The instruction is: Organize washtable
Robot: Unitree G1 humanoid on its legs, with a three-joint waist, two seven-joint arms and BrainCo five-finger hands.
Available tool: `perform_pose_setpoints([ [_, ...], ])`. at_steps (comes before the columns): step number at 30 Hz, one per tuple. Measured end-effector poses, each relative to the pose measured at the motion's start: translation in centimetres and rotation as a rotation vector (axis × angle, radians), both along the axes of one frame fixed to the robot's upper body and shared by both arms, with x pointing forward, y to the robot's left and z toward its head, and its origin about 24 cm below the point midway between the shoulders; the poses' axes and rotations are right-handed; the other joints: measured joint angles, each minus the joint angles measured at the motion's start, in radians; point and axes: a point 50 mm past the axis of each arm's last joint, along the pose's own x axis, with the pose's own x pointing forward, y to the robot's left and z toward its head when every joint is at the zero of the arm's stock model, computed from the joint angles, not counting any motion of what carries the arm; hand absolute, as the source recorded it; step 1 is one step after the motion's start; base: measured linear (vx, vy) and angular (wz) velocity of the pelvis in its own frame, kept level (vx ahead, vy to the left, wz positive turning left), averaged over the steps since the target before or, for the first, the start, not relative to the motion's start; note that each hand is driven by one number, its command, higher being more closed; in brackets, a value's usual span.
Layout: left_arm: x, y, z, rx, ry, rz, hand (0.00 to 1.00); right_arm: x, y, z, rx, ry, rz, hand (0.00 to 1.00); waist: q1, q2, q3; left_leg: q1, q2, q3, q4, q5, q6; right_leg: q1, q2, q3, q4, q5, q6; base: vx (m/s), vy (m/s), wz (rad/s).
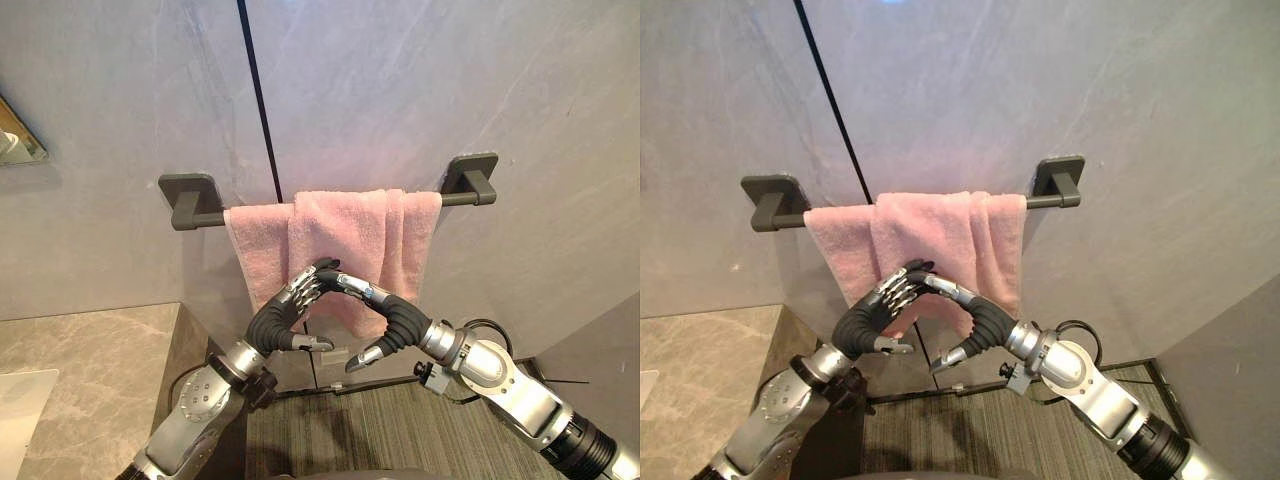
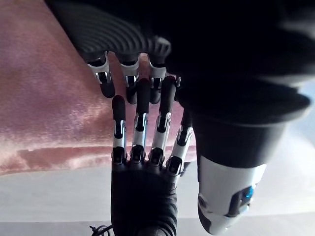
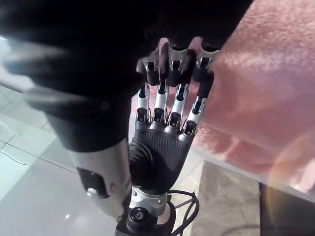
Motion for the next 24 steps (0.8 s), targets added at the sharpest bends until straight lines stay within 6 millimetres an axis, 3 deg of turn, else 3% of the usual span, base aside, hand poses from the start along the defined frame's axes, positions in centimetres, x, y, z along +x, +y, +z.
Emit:
perform_pose_setpoints([
  [6, 1.2, -0.7, -1.2, 0.045, 0.013, 0.069, 0.0, 1.0, 0.2, -1.3, -0.037, 0.008, -0.053, 0.0, 0.0, 0.0, -0.001, -0.022, 0.0, -0.011, -0.002, 0.002, 0.0, -0.015, 0.0, -0.019, -0.001, 0.0, 0.0, 0.01, -0.008, 0.05],
  [17, 2.4, -1.2, -1.5, 0.083, -0.016, 0.14, 0.0, 2.0, 0.6, -1.7, -0.036, -0.017, -0.116, 0.0, 0.0, -0.002, -0.005, -0.022, -0.003, -0.018, -0.044, 0.033, 0.001, -0.028, 0.001, -0.024, -0.002, 0.007, -0.01, -0.01, -0.002, 0.02],
  [24, 2.7, -0.8, -2.8, 0.111, 0.023, 0.179, 0.0, 2.6, 0.7, -2.8, -0.032, 0.025, -0.168, 0.0, 0.0, -0.018, -0.017, -0.024, 0.002, -0.021, -0.068, 0.057, -0.003, -0.034, 0.009, -0.021, -0.018, 0.017, -0.013, -0.04, -0.012, 0.0],
])
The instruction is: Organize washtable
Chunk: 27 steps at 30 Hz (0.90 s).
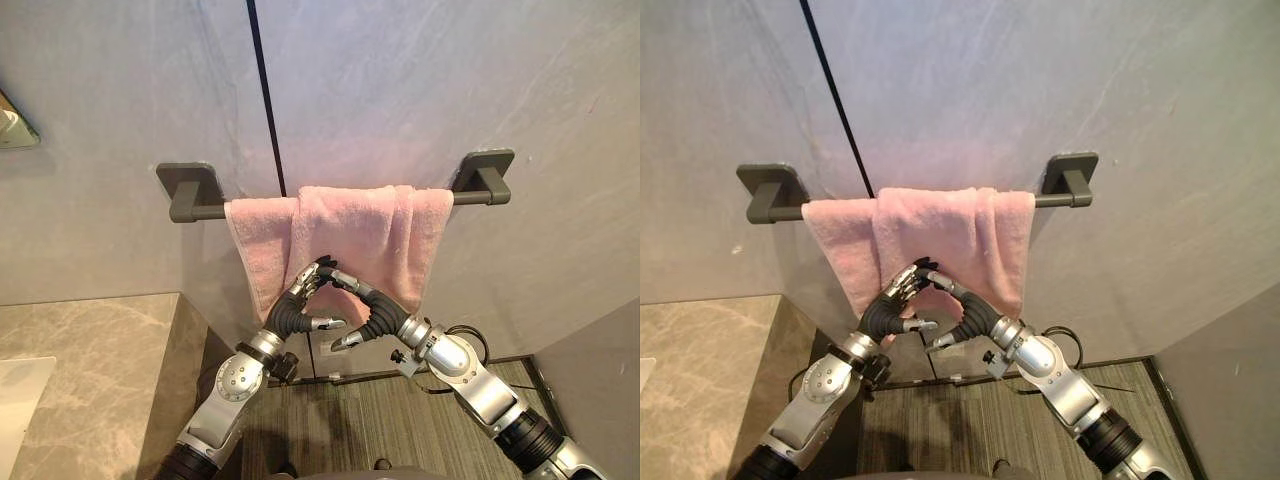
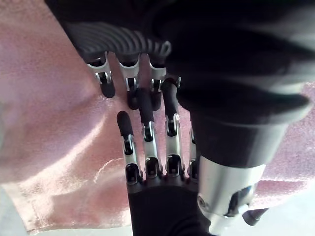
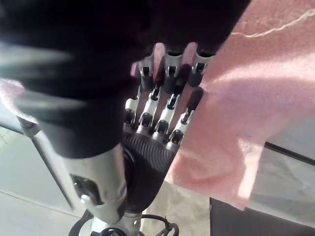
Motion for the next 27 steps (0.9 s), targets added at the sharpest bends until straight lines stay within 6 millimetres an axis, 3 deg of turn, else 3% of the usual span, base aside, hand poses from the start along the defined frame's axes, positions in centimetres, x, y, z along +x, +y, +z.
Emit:
perform_pose_setpoints([
  [17, 0.2, 2.3, -0.2, -0.007, -0.01, 0.177, 0.0, 1.5, -4.3, 0.1, 0.05, -0.016, -0.276, 0.0, 0.0, -0.006, -0.005, 0.005, -0.001, -0.001, -0.017, 0.003, -0.001, 0.001, 0.001, -0.004, -0.005, 0.0, 0.0, 0.0, -0.001, 0.0],
  [27, -0.4, 3.7, -0.7, -0.021, 0.008, 0.261, 0.0, 1.3, -5.9, -0.2, 0.069, -0.009, -0.368, 0.0, -0.001, -0.006, -0.013, 0.005, -0.002, -0.015, -0.018, 0.003, -0.001, 0.013, 0.001, -0.017, -0.02, 0.002, 0.002, 0.0, 0.0, 0.03],
])
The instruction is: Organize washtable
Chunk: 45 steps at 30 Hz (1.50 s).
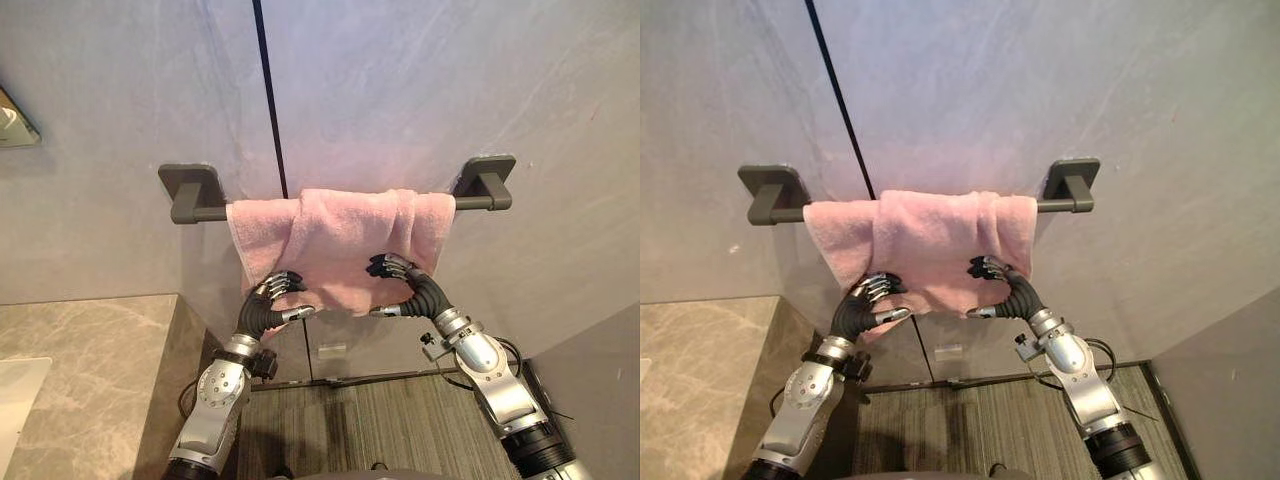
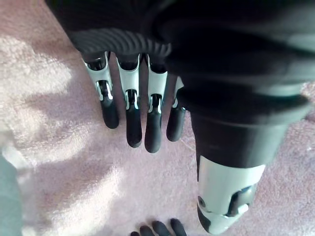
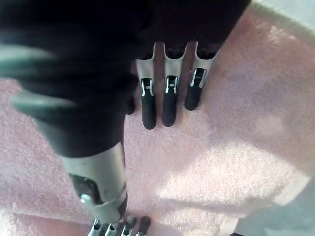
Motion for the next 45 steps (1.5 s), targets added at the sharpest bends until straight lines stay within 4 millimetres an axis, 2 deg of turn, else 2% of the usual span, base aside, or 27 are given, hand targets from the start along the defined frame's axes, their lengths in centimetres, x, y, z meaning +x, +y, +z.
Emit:
perform_pose_setpoints([
  [11, -1.1, 3.0, 0.1, -0.001, -0.009, 0.153, 0.0, -0.2, -2.3, -0.9, -0.02, 0.03, -0.108, 0.0, 0.001, 0.003, -0.002, 0.0, -0.001, -0.015, 0.001, 0.0, -0.001, 0.01, -0.001, -0.015, -0.005, 0.0, 0.0, -0.01, 0.002, 0.03],
  [17, -1.2, 3.3, 0.2, -0.005, -0.01, 0.174, 0.0, -0.6, -3.4, -1.3, -0.027, 0.043, -0.149, 0.0, 0.003, 0.008, -0.005, -0.001, -0.001, -0.02, 0.001, 0.0, -0.001, 0.012, -0.001, -0.021, -0.006, 0.0, 0.0, 0.0, 0.0, 0.02],
  [37, -3.7, 7.0, -0.9, -0.026, 0.036, 0.396, 0.0, -2.4, -8.4, -2.7, -0.013, 0.099, -0.404, 0.0, -0.001, 0.017, -0.01, -0.002, 0.001, -0.027, 0.015, -0.002, -0.002, 0.011, -0.001, -0.033, 0.002, -0.006, 0.0, -0.01, 0.0, 0.01],
  [43, -4.8, 7.4, -2.6, -0.034, 0.116, 0.435, 0.0, -3.3, -9.2, -3.8, -0.051, 0.147, -0.443, 0.0, 0.001, 0.017, -0.01, -0.005, 0.001, -0.026, 0.019, -0.005, -0.002, 0.009, -0.002, -0.031, 0.004, -0.008, 0.001, 0.0, 0.0, 0.0],
  [45, -5.1, 7.4, -3.9, -0.035, 0.175, 0.439, 0.0, -3.7, -9.3, -5.2, -0.045, 0.207, -0.461, 0.0, 0.001, 0.017, -0.01, -0.006, 0.001, -0.026, 0.019, -0.005, -0.002, 0.007, -0.002, -0.032, 0.008, -0.011, 0.001, 0.0, 0.0, 0.0],
])
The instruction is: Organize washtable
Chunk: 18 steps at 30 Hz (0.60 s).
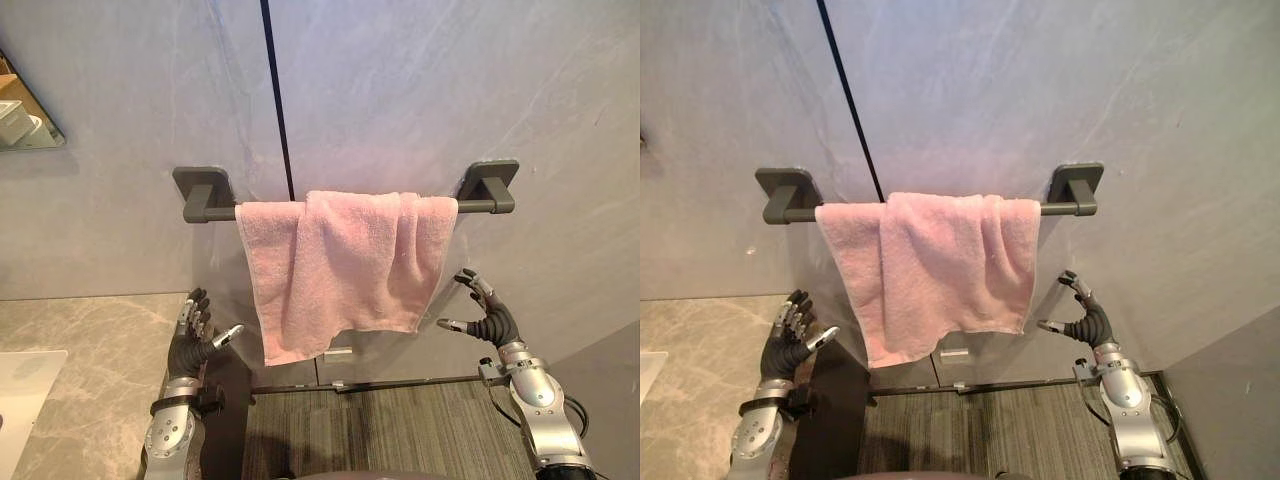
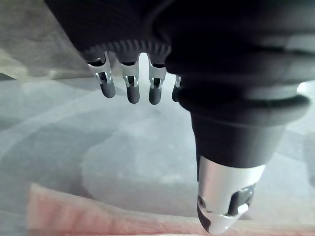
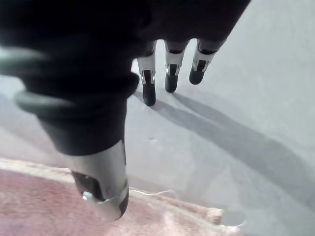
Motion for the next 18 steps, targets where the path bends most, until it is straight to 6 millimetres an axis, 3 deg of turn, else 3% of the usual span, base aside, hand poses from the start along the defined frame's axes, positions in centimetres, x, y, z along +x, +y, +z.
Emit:
perform_pose_setpoints([
  [11, -2.0, -1.0, -5.4, -0.032, 0.272, -0.03, 0.0, -3.6, -0.5, -6.8, 0.08, 0.299, -0.119, 0.0, -0.001, 0.018, -0.003, -0.016, 0.001, 0.006, 0.002, 0.0, 0.0, -0.025, -0.001, 0.005, 0.015, -0.003, 0.001, 0.0, 0.001, -0.01],
  [18, -3.9, -1.1, -8.3, -0.033, 0.443, -0.029, 0.0, -6.3, 0.5, -10.7, 0.151, 0.486, -0.194, 0.0, 0.0, 0.021, 0.0, -0.017, 0.001, 0.016, -0.001, 0.0, 0.0, -0.035, -0.001, 0.016, 0.019, -0.003, 0.001, -0.01, 0.003, -0.03],
])
